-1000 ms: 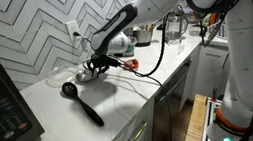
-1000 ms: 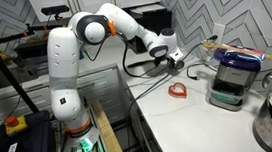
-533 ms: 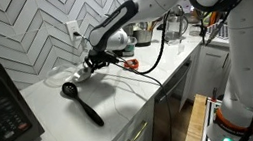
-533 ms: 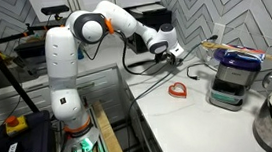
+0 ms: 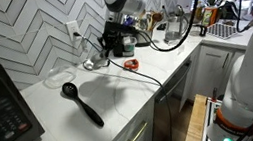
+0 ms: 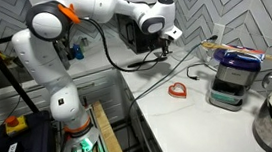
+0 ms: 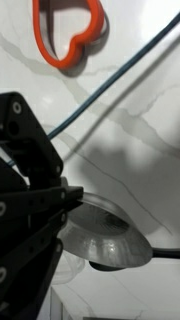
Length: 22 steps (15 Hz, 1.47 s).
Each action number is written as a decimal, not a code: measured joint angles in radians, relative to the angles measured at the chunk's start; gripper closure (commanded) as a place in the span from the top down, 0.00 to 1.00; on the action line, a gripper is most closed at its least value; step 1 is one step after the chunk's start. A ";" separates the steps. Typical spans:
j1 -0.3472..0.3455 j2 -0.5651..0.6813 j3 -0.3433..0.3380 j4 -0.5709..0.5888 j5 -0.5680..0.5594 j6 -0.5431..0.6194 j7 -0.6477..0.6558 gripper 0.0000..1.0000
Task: Shift the silver bowl to the right
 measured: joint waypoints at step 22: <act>-0.412 -0.434 -0.079 -0.328 -0.333 0.139 0.453 0.01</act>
